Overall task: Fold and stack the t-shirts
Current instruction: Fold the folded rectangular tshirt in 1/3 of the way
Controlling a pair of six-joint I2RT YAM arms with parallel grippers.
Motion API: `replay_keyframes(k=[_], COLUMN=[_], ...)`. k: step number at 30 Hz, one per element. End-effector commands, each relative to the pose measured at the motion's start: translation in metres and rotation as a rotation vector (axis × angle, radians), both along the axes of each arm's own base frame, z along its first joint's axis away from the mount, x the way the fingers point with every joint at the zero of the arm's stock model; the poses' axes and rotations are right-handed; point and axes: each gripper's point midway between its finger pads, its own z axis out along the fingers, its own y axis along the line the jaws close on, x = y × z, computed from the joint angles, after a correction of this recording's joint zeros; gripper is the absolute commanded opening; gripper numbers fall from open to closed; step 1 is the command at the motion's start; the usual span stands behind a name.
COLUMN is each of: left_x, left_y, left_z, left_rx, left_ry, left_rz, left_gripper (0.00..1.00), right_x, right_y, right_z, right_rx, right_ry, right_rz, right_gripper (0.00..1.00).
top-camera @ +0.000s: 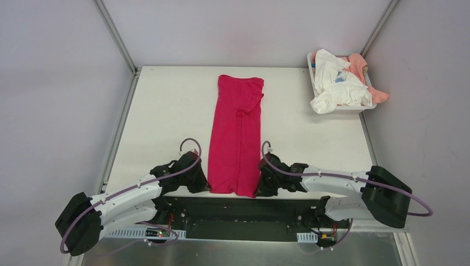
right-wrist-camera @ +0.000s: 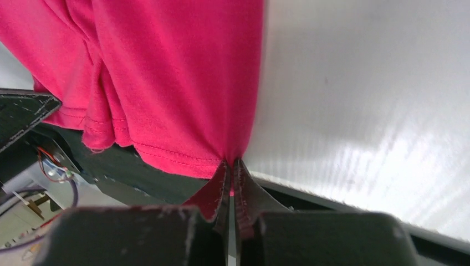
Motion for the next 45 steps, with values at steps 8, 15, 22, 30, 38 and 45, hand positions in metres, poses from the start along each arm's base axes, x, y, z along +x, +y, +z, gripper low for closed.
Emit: replay_keyframes(k=[8, 15, 22, 30, 38, 45], left_x=[-0.004, 0.058, 0.12, 0.191, 0.241, 0.265], left_y=[-0.006, -0.004, -0.007, -0.016, -0.018, -0.018], left_z=[0.024, 0.073, 0.109, 0.123, 0.12, 0.097], left_rx=[0.001, 0.094, 0.142, 0.169, 0.156, 0.133], left_ry=[-0.073, -0.308, -0.44, -0.457, -0.416, -0.338], left_rz=[-0.106, -0.007, 0.065, 0.076, 0.075, 0.051], left_gripper=[0.0, 0.0, 0.0, 0.0, 0.0, 0.0], right_x=[0.01, 0.07, 0.13, 0.191, 0.241, 0.266], right_y=[-0.006, -0.003, 0.003, 0.0, -0.001, 0.004], right_z=[0.034, 0.066, 0.095, 0.111, 0.113, 0.098], right_rx=[0.055, 0.024, 0.022, -0.01, -0.006, 0.04], right_ry=[-0.168, -0.338, -0.442, -0.488, -0.496, -0.425], right_rz=[0.048, 0.011, -0.041, -0.089, -0.123, -0.133], right_gripper=[0.0, 0.0, 0.0, 0.0, 0.0, 0.0])
